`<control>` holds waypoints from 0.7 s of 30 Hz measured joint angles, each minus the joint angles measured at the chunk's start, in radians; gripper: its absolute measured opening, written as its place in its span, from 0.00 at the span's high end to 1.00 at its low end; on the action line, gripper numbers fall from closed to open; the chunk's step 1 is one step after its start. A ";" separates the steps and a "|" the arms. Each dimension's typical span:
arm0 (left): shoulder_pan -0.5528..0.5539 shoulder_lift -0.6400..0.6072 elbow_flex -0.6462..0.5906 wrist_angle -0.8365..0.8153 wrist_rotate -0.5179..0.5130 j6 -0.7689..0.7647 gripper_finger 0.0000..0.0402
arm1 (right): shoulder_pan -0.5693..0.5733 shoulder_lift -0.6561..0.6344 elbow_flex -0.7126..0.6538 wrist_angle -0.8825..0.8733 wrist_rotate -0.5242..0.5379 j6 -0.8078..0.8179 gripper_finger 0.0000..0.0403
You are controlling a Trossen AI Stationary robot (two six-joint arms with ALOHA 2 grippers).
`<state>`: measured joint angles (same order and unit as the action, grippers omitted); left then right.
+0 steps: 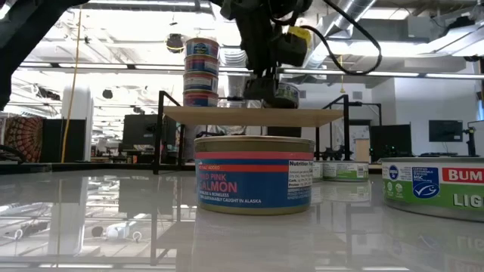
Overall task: Stack canned seafood by type on shelf
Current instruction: Put the green tuna can on the shelf
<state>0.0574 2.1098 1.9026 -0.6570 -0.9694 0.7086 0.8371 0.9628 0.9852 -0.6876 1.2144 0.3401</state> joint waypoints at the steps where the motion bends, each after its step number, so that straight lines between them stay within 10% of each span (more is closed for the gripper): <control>1: -0.001 0.000 0.000 -0.012 0.003 -0.004 0.40 | 0.000 0.002 0.000 0.000 0.000 0.000 0.28; 21: -0.038 0.000 0.000 -0.130 0.099 -0.108 0.40 | -0.002 0.008 0.000 0.018 0.005 -0.025 0.28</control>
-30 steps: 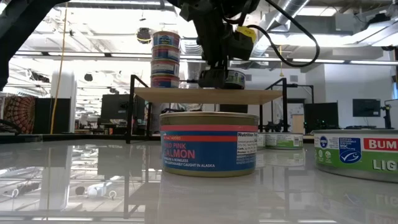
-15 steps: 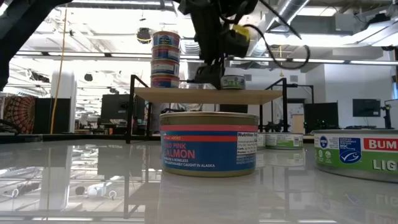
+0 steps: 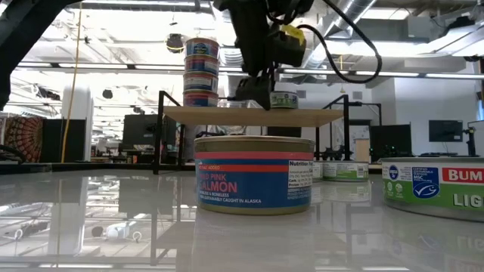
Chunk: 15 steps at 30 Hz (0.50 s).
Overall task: Stack canned seafood by type on shelf
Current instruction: Put the green tuna can on the shelf
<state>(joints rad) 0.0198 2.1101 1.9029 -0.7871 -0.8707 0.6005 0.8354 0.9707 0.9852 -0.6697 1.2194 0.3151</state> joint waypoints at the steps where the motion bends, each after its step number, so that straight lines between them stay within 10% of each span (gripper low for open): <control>1: -0.002 0.000 0.006 -0.003 0.000 0.002 0.40 | -0.001 0.000 0.000 0.000 0.000 -0.001 0.28; 15: 0.023 0.002 0.089 0.084 0.059 0.013 0.40 | -0.007 0.000 0.000 0.003 0.001 -0.001 0.28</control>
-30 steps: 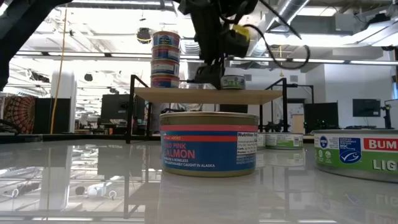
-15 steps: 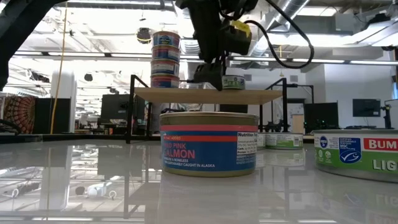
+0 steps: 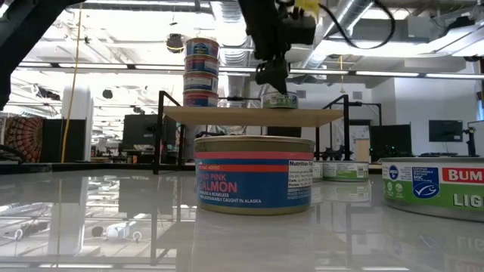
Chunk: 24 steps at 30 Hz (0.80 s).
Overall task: Stack canned seafood by type on shelf
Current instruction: Put the green tuna can on the shelf
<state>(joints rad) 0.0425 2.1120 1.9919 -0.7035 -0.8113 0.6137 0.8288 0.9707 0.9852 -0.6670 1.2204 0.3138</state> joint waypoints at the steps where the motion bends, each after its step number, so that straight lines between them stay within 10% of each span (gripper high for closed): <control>1: 0.005 0.000 0.000 -0.002 0.020 -0.011 0.40 | 0.000 0.000 0.000 0.000 0.000 0.000 0.28; 24: 0.065 0.000 0.000 -0.002 0.068 -0.018 0.40 | 0.000 0.000 0.000 -0.002 0.000 0.000 0.28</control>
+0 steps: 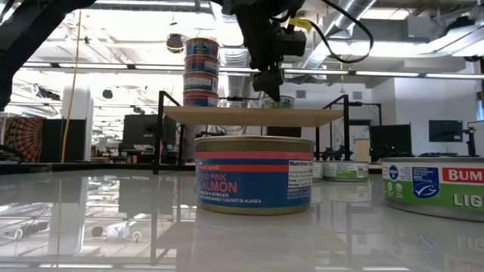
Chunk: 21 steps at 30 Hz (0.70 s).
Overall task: Stack canned seafood by type on shelf
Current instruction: Put the green tuna can on the shelf, then stack the blue tuna can on top of the blue tuna can
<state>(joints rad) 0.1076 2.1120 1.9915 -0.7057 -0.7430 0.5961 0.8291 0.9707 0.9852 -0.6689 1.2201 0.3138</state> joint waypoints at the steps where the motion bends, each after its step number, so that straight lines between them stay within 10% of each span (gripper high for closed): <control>1: -0.017 -0.001 0.000 -0.010 0.006 0.001 0.40 | 0.000 0.000 0.000 0.000 0.000 0.000 0.28; 12: -0.252 -0.005 -0.001 -0.295 0.049 -0.218 0.40 | 0.040 0.000 0.000 -0.310 -0.055 0.373 0.28; 21: -0.363 -0.018 -0.001 -0.436 0.114 -0.503 0.40 | 0.102 0.069 0.001 -0.222 -0.040 0.391 0.28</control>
<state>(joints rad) -0.2553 2.0937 1.9903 -1.1415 -0.6289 0.0928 0.9314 1.0398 0.9859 -0.8908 1.1804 0.7053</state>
